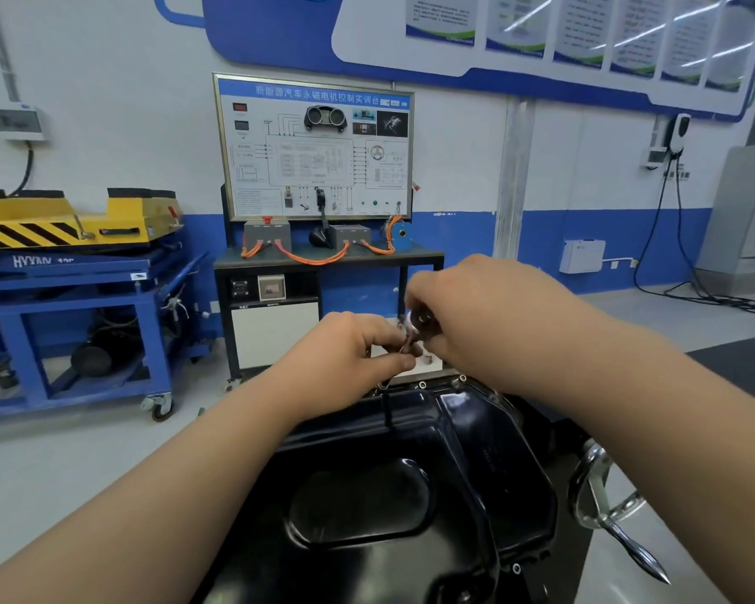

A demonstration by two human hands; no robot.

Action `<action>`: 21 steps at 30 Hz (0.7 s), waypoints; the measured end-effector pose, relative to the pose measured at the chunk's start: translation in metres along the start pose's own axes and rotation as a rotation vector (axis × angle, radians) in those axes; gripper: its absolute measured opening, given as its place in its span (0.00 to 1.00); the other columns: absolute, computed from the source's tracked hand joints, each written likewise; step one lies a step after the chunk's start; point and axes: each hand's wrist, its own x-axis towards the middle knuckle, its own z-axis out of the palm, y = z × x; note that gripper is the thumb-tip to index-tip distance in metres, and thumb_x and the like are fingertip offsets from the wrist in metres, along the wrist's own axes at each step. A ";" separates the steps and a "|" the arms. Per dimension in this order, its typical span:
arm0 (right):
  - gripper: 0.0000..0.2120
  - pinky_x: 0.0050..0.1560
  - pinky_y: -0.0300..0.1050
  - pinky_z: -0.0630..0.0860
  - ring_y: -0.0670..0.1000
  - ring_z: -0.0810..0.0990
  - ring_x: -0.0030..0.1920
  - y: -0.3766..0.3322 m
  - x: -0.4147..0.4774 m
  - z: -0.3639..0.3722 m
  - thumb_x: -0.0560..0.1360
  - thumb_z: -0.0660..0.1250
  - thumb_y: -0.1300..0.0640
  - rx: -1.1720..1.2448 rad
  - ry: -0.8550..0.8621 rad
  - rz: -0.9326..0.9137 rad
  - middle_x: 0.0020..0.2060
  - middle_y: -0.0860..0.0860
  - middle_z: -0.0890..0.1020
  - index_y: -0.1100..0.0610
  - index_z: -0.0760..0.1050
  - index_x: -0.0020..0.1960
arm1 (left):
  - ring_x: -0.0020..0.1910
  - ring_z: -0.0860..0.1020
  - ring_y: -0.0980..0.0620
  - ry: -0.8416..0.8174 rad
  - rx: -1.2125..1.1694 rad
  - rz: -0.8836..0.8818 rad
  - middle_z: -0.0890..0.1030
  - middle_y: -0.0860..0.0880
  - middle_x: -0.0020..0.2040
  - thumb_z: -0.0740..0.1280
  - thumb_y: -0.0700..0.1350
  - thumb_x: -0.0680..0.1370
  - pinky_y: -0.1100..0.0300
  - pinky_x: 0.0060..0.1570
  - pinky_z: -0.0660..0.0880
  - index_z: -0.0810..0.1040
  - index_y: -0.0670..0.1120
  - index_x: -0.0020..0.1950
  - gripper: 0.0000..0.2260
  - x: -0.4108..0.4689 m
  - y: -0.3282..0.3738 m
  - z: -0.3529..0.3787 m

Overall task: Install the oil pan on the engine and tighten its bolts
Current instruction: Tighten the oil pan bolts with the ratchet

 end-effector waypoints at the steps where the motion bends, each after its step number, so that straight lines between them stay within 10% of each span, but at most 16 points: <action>1: 0.08 0.31 0.44 0.69 0.52 0.76 0.39 0.002 -0.001 -0.001 0.75 0.64 0.46 0.034 -0.002 0.027 0.36 0.48 0.73 0.51 0.72 0.45 | 0.36 0.76 0.50 0.001 -0.003 -0.001 0.79 0.61 0.39 0.70 0.48 0.75 0.57 0.40 0.73 0.76 0.65 0.38 0.11 -0.001 0.000 -0.001; 7: 0.24 0.28 0.41 0.58 0.48 0.65 0.28 -0.014 -0.004 0.007 0.72 0.58 0.34 0.096 0.067 0.174 0.28 0.48 0.68 0.52 0.62 0.29 | 0.32 0.74 0.62 0.136 -0.042 -0.098 0.78 0.63 0.33 0.62 0.58 0.64 0.64 0.32 0.71 0.75 0.69 0.35 0.05 -0.003 0.008 0.010; 14: 0.02 0.46 0.49 0.68 0.53 0.71 0.39 -0.003 0.006 -0.010 0.75 0.64 0.56 -0.175 -0.007 -0.121 0.35 0.48 0.71 0.50 0.74 0.44 | 0.33 0.76 0.45 0.051 0.013 -0.083 0.81 0.50 0.35 0.68 0.52 0.76 0.52 0.36 0.75 0.80 0.62 0.41 0.06 -0.001 -0.001 0.013; 17: 0.17 0.33 0.44 0.70 0.50 0.67 0.29 -0.006 0.005 -0.012 0.75 0.61 0.45 -0.143 0.001 -0.052 0.30 0.49 0.67 0.52 0.65 0.32 | 0.29 0.72 0.61 0.148 -0.046 -0.136 0.79 0.64 0.36 0.67 0.60 0.70 0.65 0.34 0.70 0.75 0.61 0.40 0.04 -0.004 -0.001 0.014; 21: 0.22 0.28 0.41 0.63 0.48 0.67 0.27 -0.010 0.001 -0.007 0.73 0.59 0.38 -0.038 0.038 0.043 0.27 0.48 0.69 0.53 0.64 0.30 | 0.28 0.71 0.58 0.177 -0.003 -0.106 0.77 0.62 0.32 0.63 0.60 0.65 0.60 0.31 0.71 0.75 0.59 0.35 0.07 -0.007 -0.002 0.009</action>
